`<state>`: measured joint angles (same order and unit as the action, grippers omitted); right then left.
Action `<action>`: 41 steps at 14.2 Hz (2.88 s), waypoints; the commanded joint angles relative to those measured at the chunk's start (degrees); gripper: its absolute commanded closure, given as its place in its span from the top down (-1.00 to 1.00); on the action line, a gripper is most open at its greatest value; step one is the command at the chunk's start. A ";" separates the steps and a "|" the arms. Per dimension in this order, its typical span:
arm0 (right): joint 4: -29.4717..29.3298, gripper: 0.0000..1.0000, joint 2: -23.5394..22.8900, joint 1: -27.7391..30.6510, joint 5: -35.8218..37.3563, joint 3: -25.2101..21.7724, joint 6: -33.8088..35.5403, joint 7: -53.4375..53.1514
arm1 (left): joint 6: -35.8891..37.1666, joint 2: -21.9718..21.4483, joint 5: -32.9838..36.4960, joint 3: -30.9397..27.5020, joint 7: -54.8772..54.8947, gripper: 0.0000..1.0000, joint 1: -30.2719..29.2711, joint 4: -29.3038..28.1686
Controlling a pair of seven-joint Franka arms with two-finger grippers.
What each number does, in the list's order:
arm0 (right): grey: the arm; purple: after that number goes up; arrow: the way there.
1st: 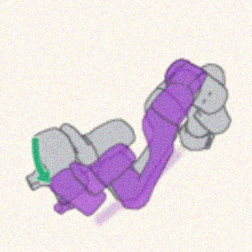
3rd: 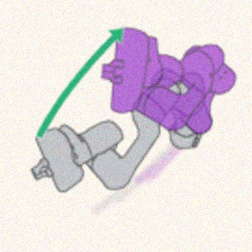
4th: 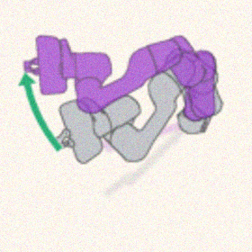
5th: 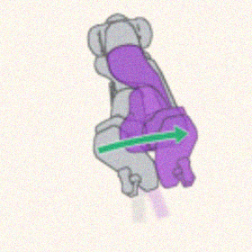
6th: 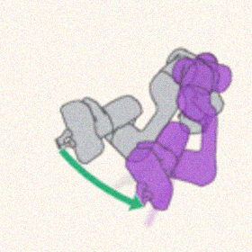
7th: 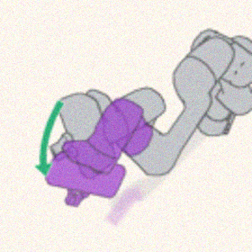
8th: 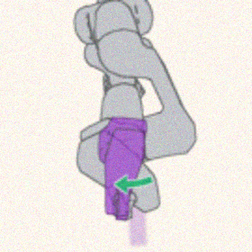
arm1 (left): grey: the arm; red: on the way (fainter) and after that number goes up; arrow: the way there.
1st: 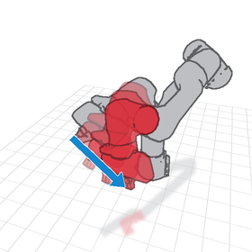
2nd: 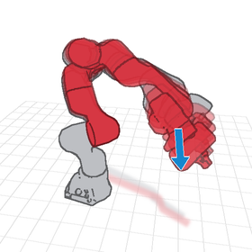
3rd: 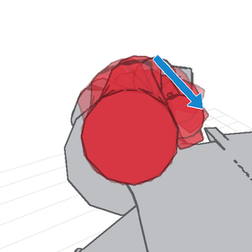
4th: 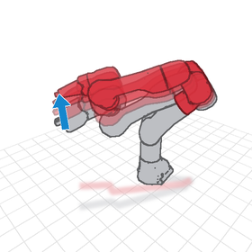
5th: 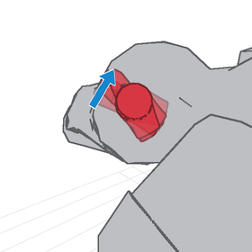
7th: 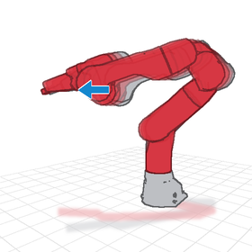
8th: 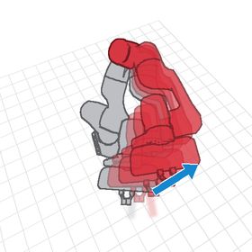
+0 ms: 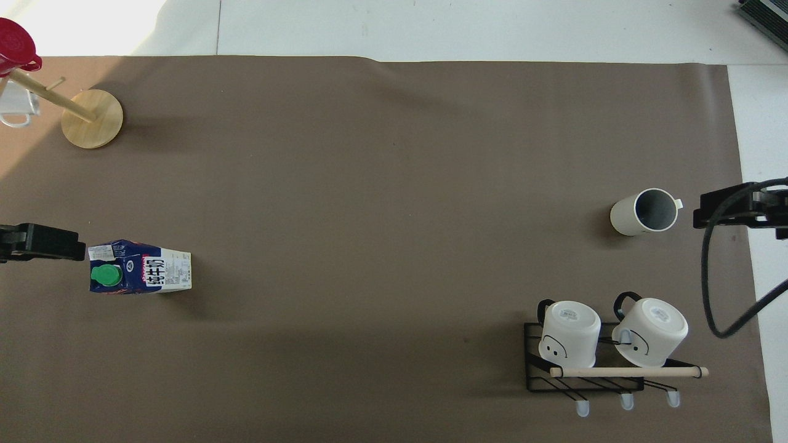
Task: Place cup and milk on table
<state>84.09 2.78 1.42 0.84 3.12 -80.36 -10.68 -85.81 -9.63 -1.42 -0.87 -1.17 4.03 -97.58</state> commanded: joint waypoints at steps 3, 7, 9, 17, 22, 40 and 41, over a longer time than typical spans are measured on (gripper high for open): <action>1.08 1.00 0.91 0.77 -0.48 0.13 -0.41 1.19 | 1.35 0.14 0.54 -0.19 -0.59 1.00 -0.34 1.17; 1.08 1.00 0.99 0.77 -0.40 0.22 -0.32 1.28 | 1.35 -0.13 0.54 -0.27 0.11 1.00 -0.34 0.91; 1.08 1.00 0.99 0.77 -0.40 0.22 -0.32 1.19 | 1.35 -0.22 0.54 -0.36 0.20 1.00 -0.43 0.82; 1.08 1.00 0.99 0.77 -0.40 0.22 -0.32 1.28 | 1.26 -0.13 0.54 -0.36 -0.41 1.00 -0.34 0.99; 1.08 1.00 0.99 0.86 -0.40 0.13 -0.32 1.45 | 1.26 -0.04 0.54 -0.36 -0.41 1.00 -0.34 0.99; 0.90 1.00 0.56 1.74 0.22 0.31 -2.25 1.54 | 1.26 -0.04 0.54 -0.36 -0.41 1.00 -0.34 0.99; 0.90 1.00 0.56 1.83 0.39 0.31 -2.34 1.54 | 1.26 -0.04 0.54 -0.36 -0.41 1.00 -0.34 0.99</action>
<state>84.09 2.78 2.52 0.87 3.12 -81.60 -10.61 -85.75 -9.69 -1.42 -1.36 -1.21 4.02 -97.58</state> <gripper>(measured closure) 0.000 0.000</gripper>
